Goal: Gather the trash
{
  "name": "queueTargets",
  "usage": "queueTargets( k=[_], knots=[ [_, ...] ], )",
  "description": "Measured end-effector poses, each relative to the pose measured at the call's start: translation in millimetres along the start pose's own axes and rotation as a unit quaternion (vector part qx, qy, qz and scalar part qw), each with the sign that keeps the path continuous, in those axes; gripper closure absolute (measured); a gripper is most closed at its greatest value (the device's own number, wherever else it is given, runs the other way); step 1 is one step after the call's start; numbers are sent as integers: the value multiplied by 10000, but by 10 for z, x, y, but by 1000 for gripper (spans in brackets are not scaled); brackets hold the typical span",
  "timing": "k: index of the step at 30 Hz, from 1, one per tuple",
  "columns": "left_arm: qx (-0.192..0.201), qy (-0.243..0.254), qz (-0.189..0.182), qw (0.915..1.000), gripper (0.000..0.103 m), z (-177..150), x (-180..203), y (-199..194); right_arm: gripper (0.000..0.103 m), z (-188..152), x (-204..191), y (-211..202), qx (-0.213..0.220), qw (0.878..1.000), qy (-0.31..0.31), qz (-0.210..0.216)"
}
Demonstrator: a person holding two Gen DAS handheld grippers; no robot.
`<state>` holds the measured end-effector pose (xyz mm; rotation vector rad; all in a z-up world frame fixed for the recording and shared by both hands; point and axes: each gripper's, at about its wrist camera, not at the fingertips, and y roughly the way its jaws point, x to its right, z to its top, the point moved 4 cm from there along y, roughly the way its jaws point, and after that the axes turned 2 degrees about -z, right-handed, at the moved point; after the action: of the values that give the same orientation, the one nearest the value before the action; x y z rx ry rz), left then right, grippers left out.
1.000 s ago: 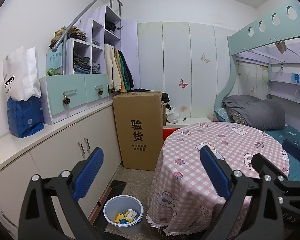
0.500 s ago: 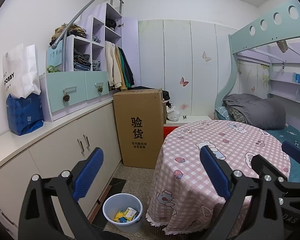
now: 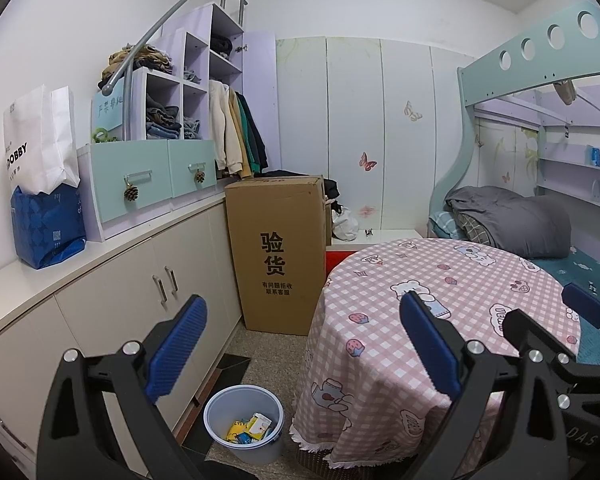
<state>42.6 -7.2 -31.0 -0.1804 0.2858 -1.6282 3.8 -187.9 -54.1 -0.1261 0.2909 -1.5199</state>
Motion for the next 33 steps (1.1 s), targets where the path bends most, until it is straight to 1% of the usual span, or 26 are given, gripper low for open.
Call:
queueTargets(
  k=[33],
  knots=[
    [-29, 6, -7, 10000, 8, -12, 62, 28, 7, -4, -5, 13, -28, 10000, 20, 19]
  ],
)
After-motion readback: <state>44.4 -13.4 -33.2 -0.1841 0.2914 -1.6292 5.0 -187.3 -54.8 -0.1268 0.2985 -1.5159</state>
